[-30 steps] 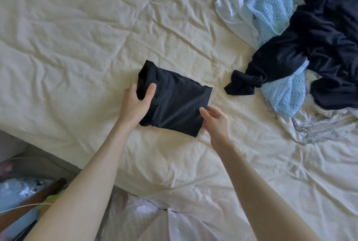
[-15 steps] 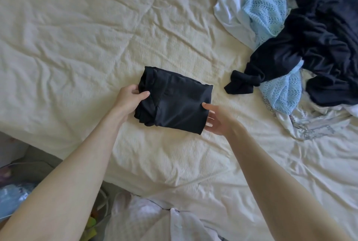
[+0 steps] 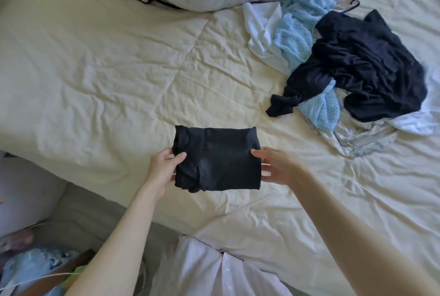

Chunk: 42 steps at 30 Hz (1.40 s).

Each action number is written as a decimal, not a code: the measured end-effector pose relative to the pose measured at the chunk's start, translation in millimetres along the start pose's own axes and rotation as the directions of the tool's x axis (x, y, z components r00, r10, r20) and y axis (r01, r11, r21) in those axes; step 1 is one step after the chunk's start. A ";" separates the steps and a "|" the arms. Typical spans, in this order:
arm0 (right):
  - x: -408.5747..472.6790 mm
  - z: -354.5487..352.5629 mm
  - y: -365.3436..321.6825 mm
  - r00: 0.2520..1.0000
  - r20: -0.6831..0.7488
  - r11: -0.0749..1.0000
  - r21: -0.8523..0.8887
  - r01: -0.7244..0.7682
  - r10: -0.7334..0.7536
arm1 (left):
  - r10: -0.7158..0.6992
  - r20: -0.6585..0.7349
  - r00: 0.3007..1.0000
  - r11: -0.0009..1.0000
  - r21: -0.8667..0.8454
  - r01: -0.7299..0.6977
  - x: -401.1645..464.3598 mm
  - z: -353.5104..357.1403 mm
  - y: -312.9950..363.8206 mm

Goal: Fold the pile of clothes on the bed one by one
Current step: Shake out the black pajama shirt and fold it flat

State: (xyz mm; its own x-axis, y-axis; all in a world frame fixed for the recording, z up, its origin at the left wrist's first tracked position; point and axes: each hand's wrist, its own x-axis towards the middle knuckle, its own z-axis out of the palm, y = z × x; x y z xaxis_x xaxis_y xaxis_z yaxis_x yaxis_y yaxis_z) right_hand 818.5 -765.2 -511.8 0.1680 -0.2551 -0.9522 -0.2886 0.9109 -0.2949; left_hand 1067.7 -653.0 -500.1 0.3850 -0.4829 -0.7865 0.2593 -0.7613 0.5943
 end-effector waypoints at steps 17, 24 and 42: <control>-225.5 -110.0 158.8 0.977 -0.119 0.955 0.219 0.202 -0.179 | 0.213 0.182 0.960 0.967 0.098 -0.233 -233.4 78.8 -36.8; -274.5 -153.9 242.9 0.940 -0.311 0.869 0.415 0.270 -0.144 | 0.171 0.431 0.886 0.916 0.261 -0.305 -261.2 148.8 -49.7; -323.7 -269.2 364.8 0.867 -0.497 0.542 0.716 0.439 -0.046 | 0.081 0.756 0.649 0.674 0.438 -0.595 -323.4 353.2 -59.7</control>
State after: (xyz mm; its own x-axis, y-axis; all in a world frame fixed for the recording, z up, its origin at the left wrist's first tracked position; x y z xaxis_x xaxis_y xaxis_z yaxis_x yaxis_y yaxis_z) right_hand 405.1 -437.6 -332.5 -0.3096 -0.4240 -0.8511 0.5928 0.6138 -0.5214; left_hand 614.9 -604.2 -340.5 -0.3986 -0.7026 -0.5894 -0.4426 -0.4155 0.7946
